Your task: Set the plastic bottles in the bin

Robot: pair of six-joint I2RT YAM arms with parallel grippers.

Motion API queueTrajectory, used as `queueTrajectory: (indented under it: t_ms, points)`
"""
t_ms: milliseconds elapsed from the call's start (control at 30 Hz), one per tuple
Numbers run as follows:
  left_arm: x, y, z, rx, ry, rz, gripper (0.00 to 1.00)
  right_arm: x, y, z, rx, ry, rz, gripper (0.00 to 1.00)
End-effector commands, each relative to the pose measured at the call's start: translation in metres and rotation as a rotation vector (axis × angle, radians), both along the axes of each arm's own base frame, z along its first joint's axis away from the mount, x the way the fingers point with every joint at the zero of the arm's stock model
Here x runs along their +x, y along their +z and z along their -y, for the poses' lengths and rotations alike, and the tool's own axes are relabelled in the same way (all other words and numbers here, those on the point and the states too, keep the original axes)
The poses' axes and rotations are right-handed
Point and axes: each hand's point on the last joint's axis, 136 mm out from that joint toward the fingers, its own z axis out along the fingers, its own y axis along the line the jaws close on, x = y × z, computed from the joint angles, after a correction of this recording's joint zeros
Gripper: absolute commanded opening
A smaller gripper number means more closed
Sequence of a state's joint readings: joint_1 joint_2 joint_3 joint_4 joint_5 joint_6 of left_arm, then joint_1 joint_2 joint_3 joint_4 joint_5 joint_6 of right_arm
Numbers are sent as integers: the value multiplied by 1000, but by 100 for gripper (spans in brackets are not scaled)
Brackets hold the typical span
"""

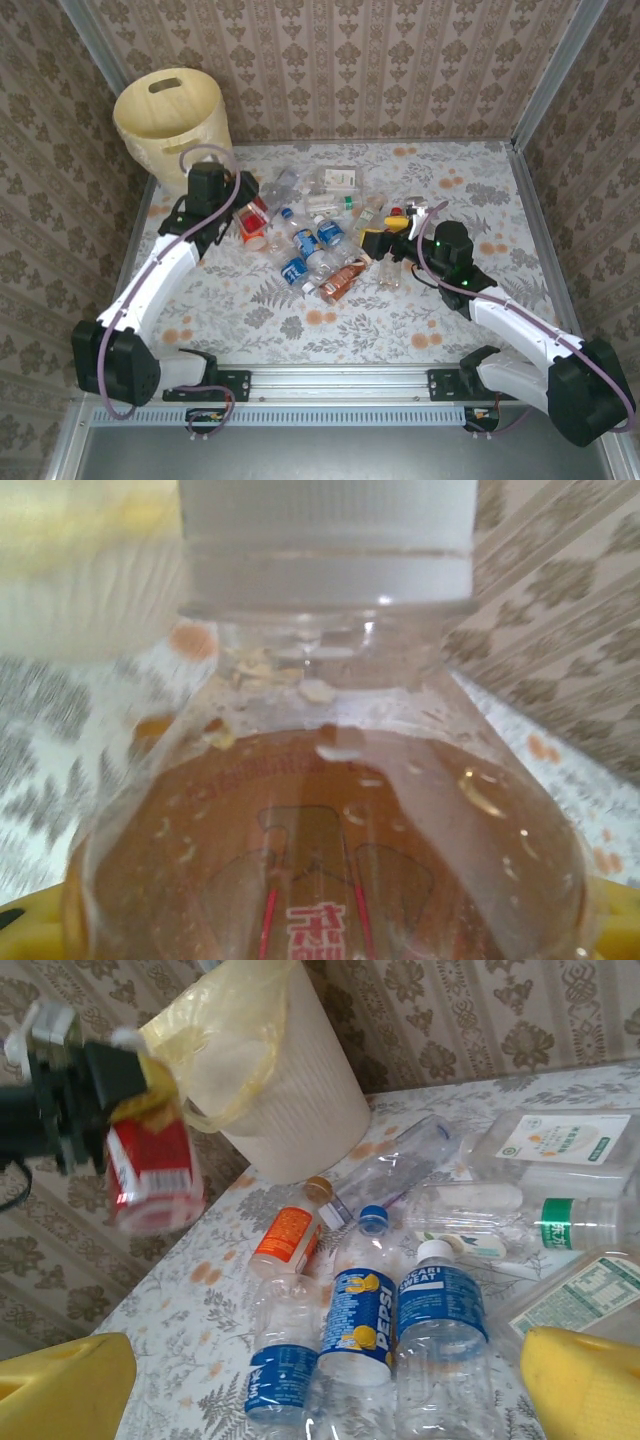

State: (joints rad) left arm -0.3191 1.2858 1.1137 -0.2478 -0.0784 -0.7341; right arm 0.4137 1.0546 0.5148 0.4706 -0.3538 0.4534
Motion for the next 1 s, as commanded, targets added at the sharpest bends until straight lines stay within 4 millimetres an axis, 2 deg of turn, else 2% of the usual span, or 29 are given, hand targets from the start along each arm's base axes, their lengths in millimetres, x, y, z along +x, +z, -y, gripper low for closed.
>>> queueTrajectory:
  t_ms: [0, 167, 300, 367, 467, 800, 867, 967]
  points:
    - [25, 69, 12, 40, -66, 202, 53, -3, 11, -4, 45, 17, 5, 100]
    - [52, 123, 21, 107, -113, 334, 53, -1, 12, 0, 44, -6, 12, 100]
    - [70, 165, 12, 145, -63, 457, 54, 0, 12, 2, 37, -22, 4, 100]
    - [79, 181, 4, 197, -17, 504, 54, 2, 10, 4, 27, -40, -6, 100]
    - [94, 198, -19, 256, 86, 550, 54, 4, 8, 9, 18, -71, -12, 100]
    - [145, 218, -95, 346, 225, 636, 55, 7, 0, 18, -13, -124, -32, 100]
    - [157, 216, -113, 378, 253, 613, 55, 7, -2, 18, -18, -127, -37, 100]
    - [173, 201, -143, 437, 289, 530, 54, 7, -4, 20, -19, -138, -46, 100]
